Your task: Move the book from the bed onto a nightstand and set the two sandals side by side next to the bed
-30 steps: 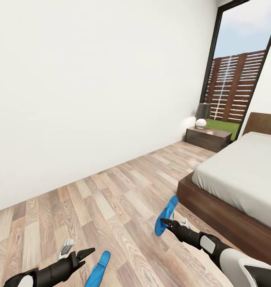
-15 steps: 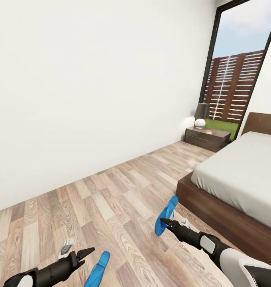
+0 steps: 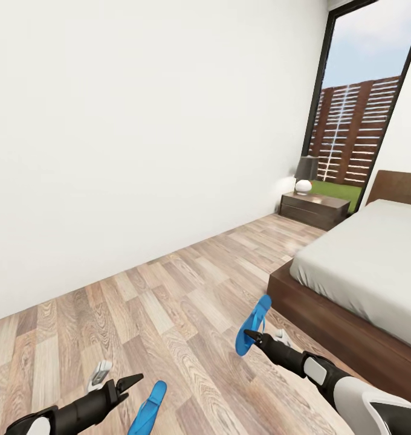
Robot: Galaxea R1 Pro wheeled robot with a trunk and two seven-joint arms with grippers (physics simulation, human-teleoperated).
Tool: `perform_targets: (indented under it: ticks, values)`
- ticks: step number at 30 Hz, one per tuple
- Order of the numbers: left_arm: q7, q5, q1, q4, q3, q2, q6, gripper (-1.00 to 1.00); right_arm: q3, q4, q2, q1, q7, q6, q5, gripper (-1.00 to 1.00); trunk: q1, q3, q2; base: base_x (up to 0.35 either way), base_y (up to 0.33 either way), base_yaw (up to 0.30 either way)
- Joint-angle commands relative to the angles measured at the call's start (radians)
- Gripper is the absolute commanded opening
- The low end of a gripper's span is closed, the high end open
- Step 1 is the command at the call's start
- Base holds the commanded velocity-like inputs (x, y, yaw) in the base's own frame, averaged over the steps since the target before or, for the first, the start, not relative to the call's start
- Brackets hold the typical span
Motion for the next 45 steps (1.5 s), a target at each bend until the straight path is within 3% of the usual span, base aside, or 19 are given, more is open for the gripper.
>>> perform_targets:
  ticks: [1,13,18,22,24,28,29,31,36,38,40,42,45]
  values:
    - [-0.003,0.0,-0.001,0.0,0.001,0.0,0.001,1.0,-0.006,-0.001,0.0,0.0,0.003,0.009,0.001,-1.0,0.0,-0.001,0.0,0.0,0.0,0.0]
    - [0.024,-0.001,-0.001,0.01,-0.006,-0.001,-0.024,1.0,-0.003,-0.001,-0.005,0.0,0.006,0.003,0.001,-1.0,0.0,-0.001,0.0,0.0,0.0,0.0]
    - [0.039,0.001,-0.016,-0.014,-0.005,0.016,-0.02,1.0,-0.004,-0.001,-0.007,0.0,0.003,0.006,-0.001,-1.0,0.0,-0.001,0.0,0.0,0.0,0.0]
    - [0.068,0.0,-0.089,-0.027,-0.006,0.026,-0.007,1.0,-0.005,0.0,-0.009,0.0,0.003,0.008,-0.002,-1.0,0.0,-0.001,0.0,0.0,0.0,0.0]
    - [0.14,-0.003,-0.169,-0.014,-0.006,0.036,0.023,1.0,-0.006,-0.001,-0.008,0.0,0.004,0.006,-0.004,-1.0,0.0,-0.001,0.0,0.0,0.0,0.0]
    - [0.225,-0.02,-0.264,0.028,-0.013,0.044,0.053,1.0,-0.007,-0.003,-0.006,0.0,0.004,0.004,-0.005,-1.0,0.0,-0.001,0.0,0.0,0.0,0.0]
    - [0.242,-0.031,-0.29,0.047,-0.019,0.045,0.058,1.0,-0.007,-0.003,-0.005,0.0,0.004,0.004,-0.005,-1.0,0.0,-0.001,0.0,0.0,0.0,0.0]
    - [0.282,-0.112,-0.404,0.15,-0.08,0.058,0.078,1.0,-0.008,-0.004,-0.007,0.0,0.005,0.004,-0.006,-1.0,0.0,-0.001,0.0,0.0,0.0,0.0]
    - [0.299,-0.253,-0.548,0.319,-0.206,0.072,0.095,1.0,-0.008,-0.005,-0.009,0.0,0.016,0.007,-0.006,-1.0,0.0,-0.001,0.0,0.0,0.0,0.0]
    - [0.303,-0.353,-0.627,0.43,-0.306,0.076,0.096,1.0,-0.007,-0.005,-0.01,0.0,0.05,0.01,-0.007,-1.0,0.0,-0.001,0.0,0.0,0.0,0.0]
    - [0.304,-0.395,-0.649,0.463,-0.351,0.078,0.095,1.0,-0.007,-0.004,-0.01,0.0,0.077,0.011,-0.007,-1.0,0.0,-0.001,0.0,0.0,0.0,0.0]
    - [0.294,-0.457,-0.673,0.495,-0.422,0.09,0.096,1.0,-0.006,-0.003,-0.011,0.0,0.135,0.012,-0.002,-1.0,0.0,-0.001,0.0,0.0,0.0,0.0]
    - [0.266,-0.482,-0.681,0.505,-0.468,0.1,0.095,1.0,-0.006,-0.001,-0.013,0.0,0.161,0.012,0.0,-1.0,0.0,-0.001,0.0,0.0,0.0,0.0]
